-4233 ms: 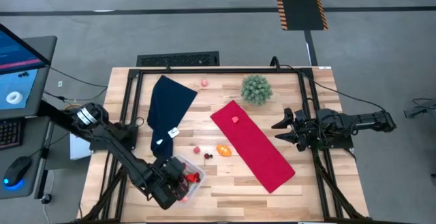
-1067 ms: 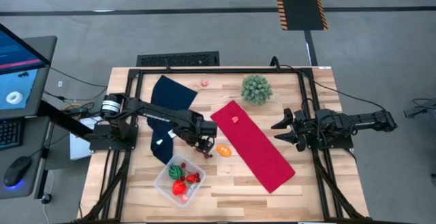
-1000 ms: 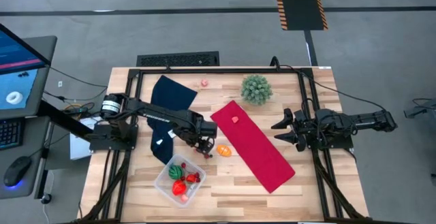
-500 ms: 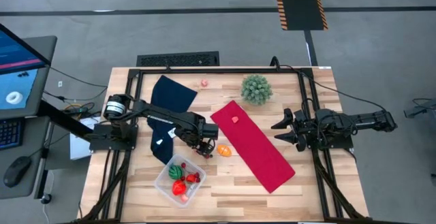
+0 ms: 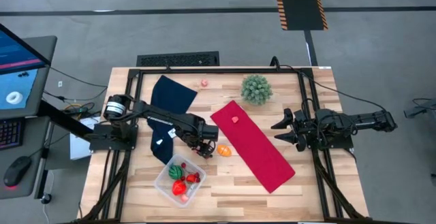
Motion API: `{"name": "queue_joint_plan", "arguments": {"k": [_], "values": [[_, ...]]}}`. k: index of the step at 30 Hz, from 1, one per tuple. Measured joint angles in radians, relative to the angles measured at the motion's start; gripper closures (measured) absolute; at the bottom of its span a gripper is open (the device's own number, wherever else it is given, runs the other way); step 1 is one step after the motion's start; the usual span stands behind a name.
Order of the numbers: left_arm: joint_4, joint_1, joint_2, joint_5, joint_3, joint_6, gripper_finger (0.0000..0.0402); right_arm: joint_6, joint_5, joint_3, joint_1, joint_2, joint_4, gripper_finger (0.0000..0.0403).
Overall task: Pick and placing Produce into tupperware
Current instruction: Put the peach fruit into the transparent bin
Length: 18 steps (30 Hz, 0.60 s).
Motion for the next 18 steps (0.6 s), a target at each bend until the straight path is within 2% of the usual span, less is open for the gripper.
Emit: {"name": "queue_joint_plan", "arguments": {"k": [9,18], "values": [[0.005,0.001,0.0,-0.004,-0.006,-0.004,0.012,0.0,0.0,0.0,0.0,0.0,0.0,0.0154],[-0.003,0.002,0.009,0.056,-0.006,0.0,0.0122,0.0,0.0,0.0,0.0,0.0,0.0,0.0154]]}}
